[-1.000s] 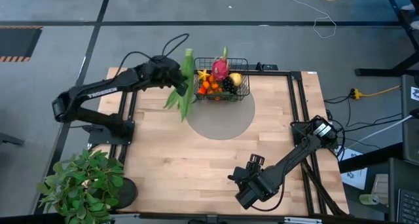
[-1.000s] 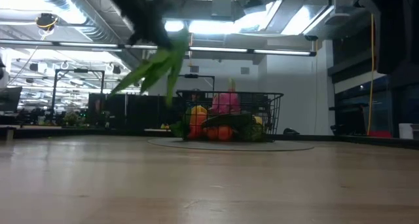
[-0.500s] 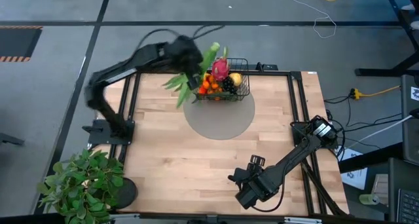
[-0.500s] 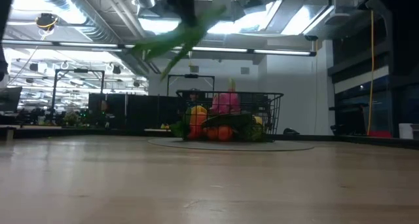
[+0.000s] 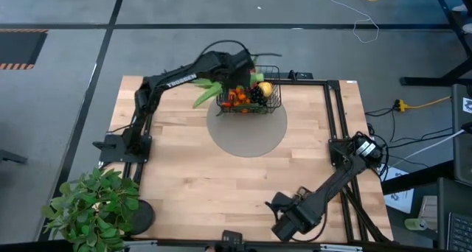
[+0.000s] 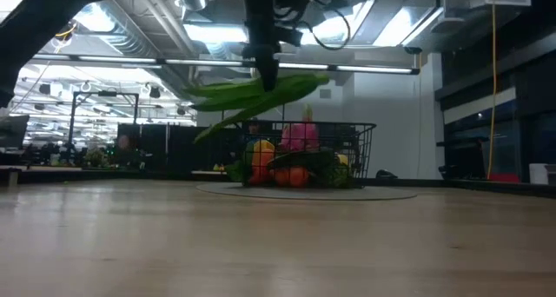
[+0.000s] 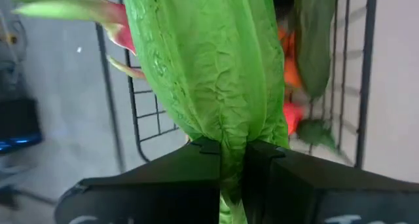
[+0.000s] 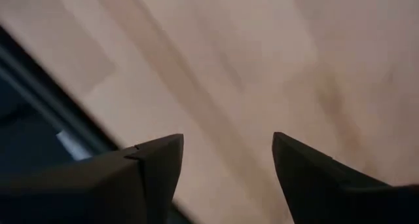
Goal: Build produce basket
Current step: Put the leaf lettuce into the black wire basket
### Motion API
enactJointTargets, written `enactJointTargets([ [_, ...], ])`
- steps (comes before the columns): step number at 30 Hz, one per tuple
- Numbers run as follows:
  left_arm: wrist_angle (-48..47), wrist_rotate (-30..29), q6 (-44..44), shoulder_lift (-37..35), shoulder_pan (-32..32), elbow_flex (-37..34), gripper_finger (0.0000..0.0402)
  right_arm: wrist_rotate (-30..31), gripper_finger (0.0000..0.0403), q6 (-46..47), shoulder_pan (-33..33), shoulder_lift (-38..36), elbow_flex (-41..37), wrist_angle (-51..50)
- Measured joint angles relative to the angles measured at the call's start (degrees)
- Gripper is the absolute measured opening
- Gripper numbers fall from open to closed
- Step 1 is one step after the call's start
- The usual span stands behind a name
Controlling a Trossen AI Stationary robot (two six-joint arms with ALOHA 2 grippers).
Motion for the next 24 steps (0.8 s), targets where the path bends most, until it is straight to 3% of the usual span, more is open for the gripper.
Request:
enactJointTargets([
  [6,0.45,-4.7,4.99,0.92,-2.1,0.26,0.0004,-9.67,0.0223,15.57,5.46,0.0,0.0,-0.64],
  [13,8.89,-4.58,5.06,0.96,-1.91,0.26,0.0002,-11.26,0.0223,31.71,11.3,0.0,0.0,-4.2],
  [24,15.44,-0.35,9.29,0.96,-2.52,0.26,0.0003,-9.78,0.0223,33.94,11.98,0.0,0.0,-6.46],
])
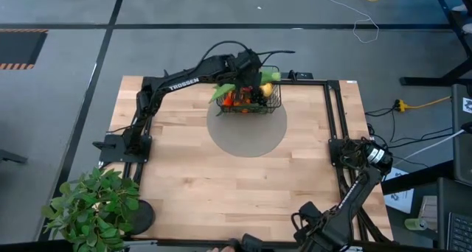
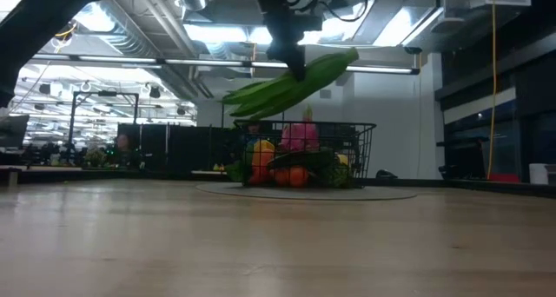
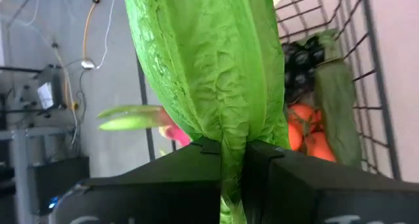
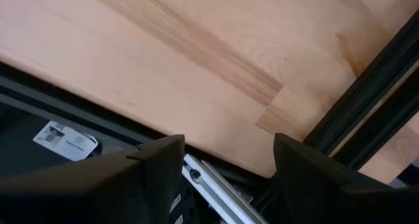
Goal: Build produce basket
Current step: Put the leaf lettuce into the black wire basket, then return to Home Position
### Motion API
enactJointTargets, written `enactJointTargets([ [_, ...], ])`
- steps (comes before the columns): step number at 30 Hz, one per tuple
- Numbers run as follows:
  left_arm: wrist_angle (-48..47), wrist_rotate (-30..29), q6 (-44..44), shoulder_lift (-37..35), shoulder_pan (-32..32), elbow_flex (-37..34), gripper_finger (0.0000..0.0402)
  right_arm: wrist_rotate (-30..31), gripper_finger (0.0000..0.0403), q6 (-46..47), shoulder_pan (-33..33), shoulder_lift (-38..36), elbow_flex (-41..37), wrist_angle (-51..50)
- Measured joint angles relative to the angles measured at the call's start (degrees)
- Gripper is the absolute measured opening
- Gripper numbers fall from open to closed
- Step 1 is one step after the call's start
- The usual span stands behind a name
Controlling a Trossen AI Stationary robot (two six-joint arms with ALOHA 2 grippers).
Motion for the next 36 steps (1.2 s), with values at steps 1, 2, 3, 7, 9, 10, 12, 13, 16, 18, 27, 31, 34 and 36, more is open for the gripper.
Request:
enactJointTargets([
  [1,0.17,0.33,0.07,0.0,-0.13,0.0,0.0007,0.39,0.0223,-0.02,0.0,0.0,0.0,-0.11],
  [2,0.68,0.22,0.07,0.0,-0.33,0.0,0.0014,0.88,0.0223,-0.06,0.0,0.0,0.0,-0.14],
  [3,1.52,-0.08,0.08,0.0,-0.48,0.0,0.0024,1.35,0.0223,-0.1,0.0,0.01,0.0,-0.2],
  [7,4.31,-0.52,0.16,0.0,-1.23,0.0,0.0073,2.52,0.0223,-0.16,0.0,0.0,0.0,-0.37],
  [9,4.69,-0.52,0.17,0.0,-1.52,0.0,0.0098,2.54,0.0223,-0.58,0.0,0.0,0.0,-0.41],
  [10,4.65,-0.58,0.23,0.0,-1.58,0.0,0.0109,2.68,0.0223,-1.29,0.0,0.01,0.0,-0.41],
  [12,4.4,-1.35,0.34,0.02,-1.63,0.0,0.0128,3.25,0.0223,-2.02,0.0,0.0,0.0,-0.41],
  [13,4.35,-2.18,0.39,0.18,-1.61,0.0,0.0137,3.3,0.0223,-2.38,0.0,0.0,0.0,-0.41],
  [16,3.84,-4.71,0.62,0.68,-1.4,-0.05,0.0157,3.5,0.0223,-2.88,0.0,0.0,0.0,-0.41],
  [18,3.0,-5.99,0.62,0.7,-1.38,-0.09,0.0169,4.27,0.0223,-2.93,0.0,0.02,0.0,-0.42],
  [27,1.52,-8.83,-0.25,0.63,-1.13,-0.07,0.0209,4.96,0.0223,-2.95,0.0,0.0,0.0,-0.58],
  [31,1.55,-9.29,-0.28,0.61,-1.15,-0.07,0.0215,4.96,0.0223,-2.95,0.0,0.0,0.0,-0.58],
  [34,1.55,-11.44,-0.29,0.61,-1.59,-0.07,0.0214,4.94,0.0223,-2.97,0.0,0.0,0.0,-0.62],
  [36,1.55,-16.33,-0.09,0.61,-2.25,-0.07,0.0213,4.94,0.0223,-2.97,0.0,0.0,0.0,-0.68],
])
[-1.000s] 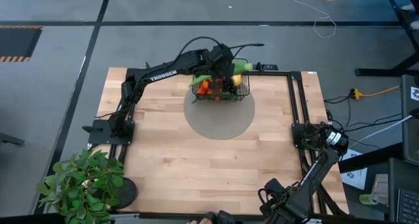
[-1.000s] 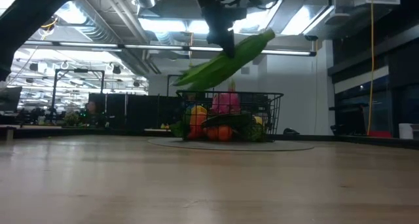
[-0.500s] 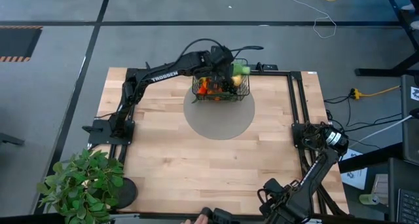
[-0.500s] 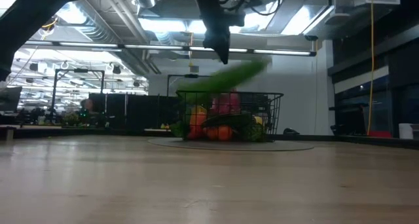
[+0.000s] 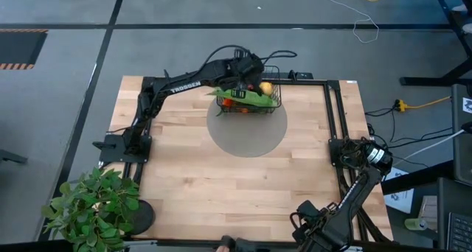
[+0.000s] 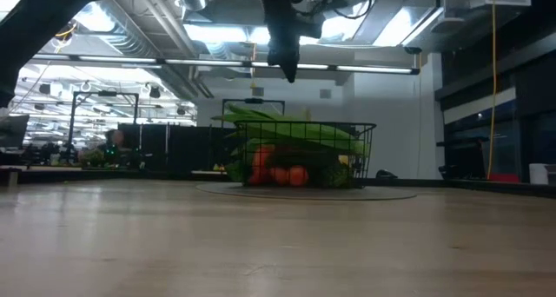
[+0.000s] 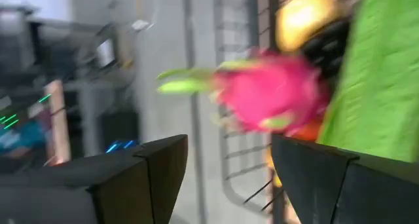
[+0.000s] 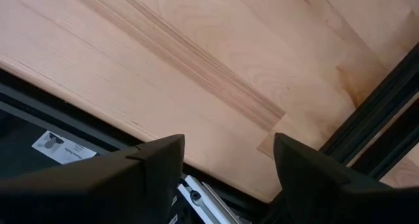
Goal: Build produce basket
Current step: Return to Home Position
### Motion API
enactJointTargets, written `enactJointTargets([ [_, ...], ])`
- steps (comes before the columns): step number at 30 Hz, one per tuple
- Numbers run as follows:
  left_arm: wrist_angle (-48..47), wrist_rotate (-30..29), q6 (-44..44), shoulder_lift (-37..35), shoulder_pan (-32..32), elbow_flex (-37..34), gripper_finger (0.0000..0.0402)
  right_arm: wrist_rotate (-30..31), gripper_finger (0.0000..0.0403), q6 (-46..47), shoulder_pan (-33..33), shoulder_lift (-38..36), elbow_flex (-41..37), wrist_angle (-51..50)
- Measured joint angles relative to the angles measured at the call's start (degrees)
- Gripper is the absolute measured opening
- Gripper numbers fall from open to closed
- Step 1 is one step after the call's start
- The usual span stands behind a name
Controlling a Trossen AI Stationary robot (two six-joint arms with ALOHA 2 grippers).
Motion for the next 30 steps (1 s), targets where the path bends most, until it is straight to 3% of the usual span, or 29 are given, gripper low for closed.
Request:
enactJointTargets([
  [8,-1.88,-25.22,2.57,-0.03,-5.74,0.0,0.0213,2.65,0.0223,-1.97,-0.02,0.0,0.0,-0.17],
  [12,-10.42,-29.87,0.04,-1.18,-8.59,-0.02,0.0212,8.02,0.0223,-3.22,-0.09,0.0,0.0,-0.17],
  [16,-23.3,-26.34,-12.44,-4.93,-10.0,0.04,0.0211,11.37,0.0223,-3.26,-0.09,0.01,0.0,-0.16],
  [20,-34.43,-14.15,-26.14,-9.75,-9.7,0.04,0.0211,12.49,0.0223,-3.82,-0.09,0.0,0.0,-0.95],
  [24,-37.5,-2.77,-32.82,-14.43,-8.66,0.04,0.0211,17.78,0.0223,-7.06,-0.21,0.01,0.0,-2.32],
  [27,-37.51,-0.95,-33.27,-17.45,-8.04,0.04,0.0211,27.57,0.0223,-11.53,-1.2,0.0,0.0,-4.54],
  [30,-37.57,-0.96,-32.28,-20.21,-7.62,0.04,0.0211,44.5,0.0223,-19.13,-3.22,0.0,0.0,-5.57],
])
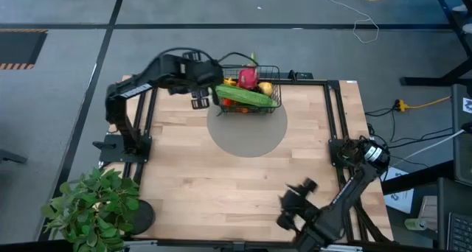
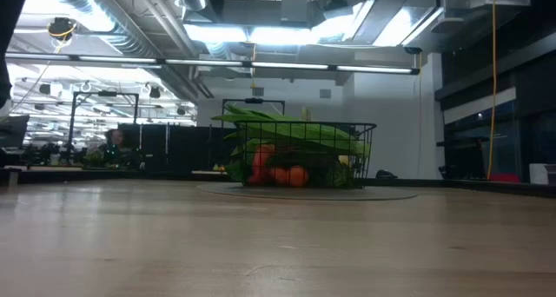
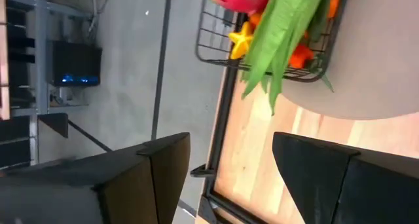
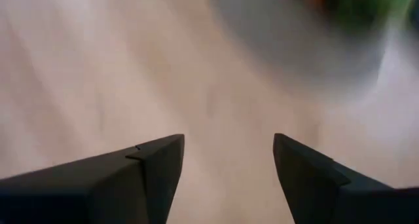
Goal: Build produce basket
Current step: Return to Home Position
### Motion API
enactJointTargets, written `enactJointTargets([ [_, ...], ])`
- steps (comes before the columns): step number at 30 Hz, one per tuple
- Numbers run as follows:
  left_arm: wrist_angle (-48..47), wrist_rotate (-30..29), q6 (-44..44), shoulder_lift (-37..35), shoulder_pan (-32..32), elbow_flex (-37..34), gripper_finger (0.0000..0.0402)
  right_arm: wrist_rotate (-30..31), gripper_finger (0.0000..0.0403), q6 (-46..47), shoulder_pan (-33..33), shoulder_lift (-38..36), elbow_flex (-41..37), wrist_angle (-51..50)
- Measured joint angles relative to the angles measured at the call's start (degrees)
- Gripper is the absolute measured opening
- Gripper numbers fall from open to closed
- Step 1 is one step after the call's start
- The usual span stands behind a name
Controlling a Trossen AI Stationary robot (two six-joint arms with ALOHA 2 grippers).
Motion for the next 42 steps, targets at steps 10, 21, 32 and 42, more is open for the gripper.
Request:
enactJointTargets([
  [10,0.21,11.11,-5.15,-4.21,3.97,0.0,0.0211,19.04,0.0223,-29.88,-13.25,-0.02,-1.87,10.91],
  [21,0.17,21.14,-2.17,-3.63,9.93,-0.06,0.0211,9.86,0.0223,-39.61,-27.53,0.04,-7.69,3.83],
  [32,-0.71,33.0,-0.64,-11.13,13.73,-0.04,0.0211,16.86,0.0223,-31.05,-30.85,-2.89,-10.24,-8.44],
  [42,0.25,40.04,-5.04,-22.8,11.69,0.0,0.0211,19.0,0.0223,-36.42,-29.85,-3.26,-15.27,-8.36],
])
